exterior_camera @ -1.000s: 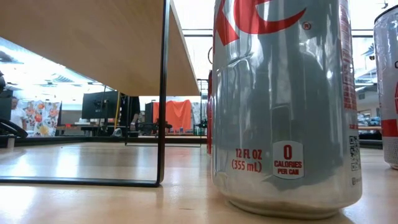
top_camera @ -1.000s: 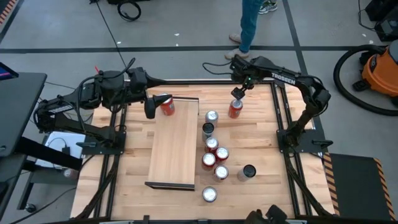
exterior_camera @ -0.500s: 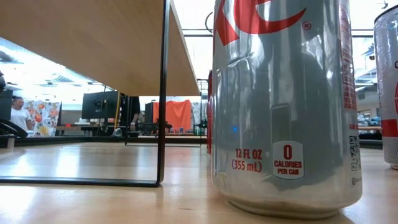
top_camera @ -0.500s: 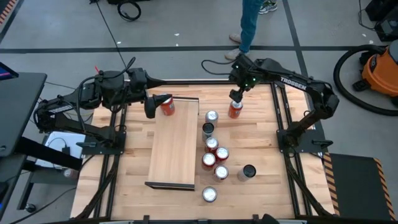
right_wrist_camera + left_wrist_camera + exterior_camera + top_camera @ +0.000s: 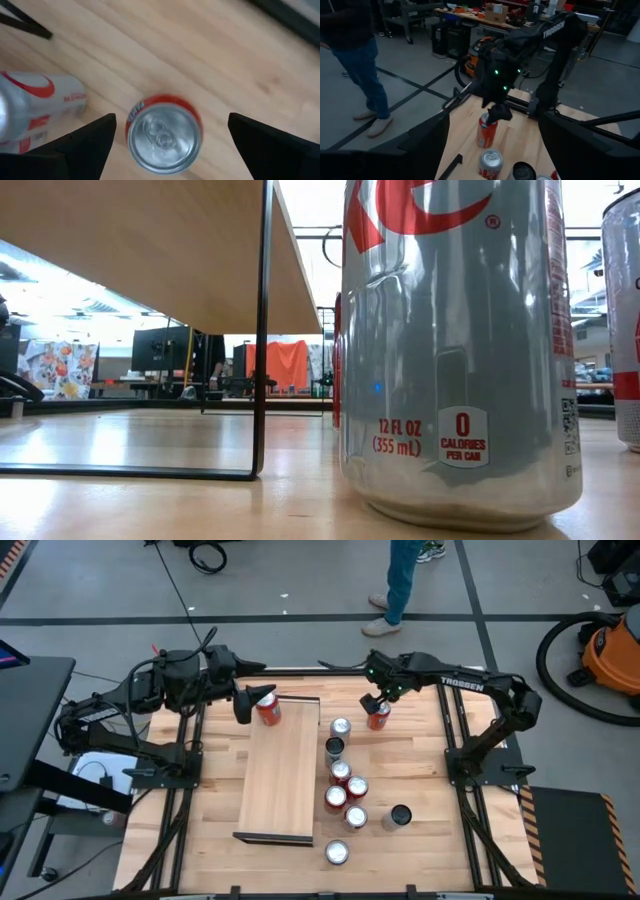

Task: Place canned beverage on shelf
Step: Put the orange soda can aligned with the other orange soda can on the shelf

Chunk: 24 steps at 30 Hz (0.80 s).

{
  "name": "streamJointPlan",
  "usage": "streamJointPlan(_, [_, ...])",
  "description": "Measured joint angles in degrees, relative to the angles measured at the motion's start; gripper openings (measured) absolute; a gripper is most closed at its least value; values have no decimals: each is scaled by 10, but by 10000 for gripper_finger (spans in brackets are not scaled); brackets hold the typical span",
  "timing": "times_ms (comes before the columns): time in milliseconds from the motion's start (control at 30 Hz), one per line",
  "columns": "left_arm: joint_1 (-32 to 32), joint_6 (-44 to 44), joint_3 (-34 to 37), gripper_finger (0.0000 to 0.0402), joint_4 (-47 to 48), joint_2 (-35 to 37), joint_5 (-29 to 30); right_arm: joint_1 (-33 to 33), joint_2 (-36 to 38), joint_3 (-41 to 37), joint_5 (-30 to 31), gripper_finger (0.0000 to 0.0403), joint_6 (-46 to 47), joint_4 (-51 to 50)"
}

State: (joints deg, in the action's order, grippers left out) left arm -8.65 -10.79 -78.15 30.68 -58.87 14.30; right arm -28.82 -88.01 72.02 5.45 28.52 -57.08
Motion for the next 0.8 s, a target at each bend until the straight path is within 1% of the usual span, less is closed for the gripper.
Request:
streamJointPlan(133, [-10,0,0,318,0,0,0,12,0,-32,-12,396,25,26])
streamJointPlan(267, [-15,15,0,318,0,0,0,18,0,-52,-19,392,28,52])
streamJointPlan(400, [-15,15,0,318,0,0,0,18,0,-61,-26,362,0,57])
streamJointPlan(500, [-15,7,0,318,0,0,0,15,0,-67,-38,330,-41,62])
streamJointPlan(600, [-15,-19,0,318,0,0,0,9,1,-67,-48,309,-95,65])
streamJointPlan(667, [-13,-38,0,318,0,0,-5,5,0,-67,-62,307,-148,69])
streamJointPlan(800, [-2,-64,0,318,0,-1,-38,1,1,-68,-88,314,-256,71])
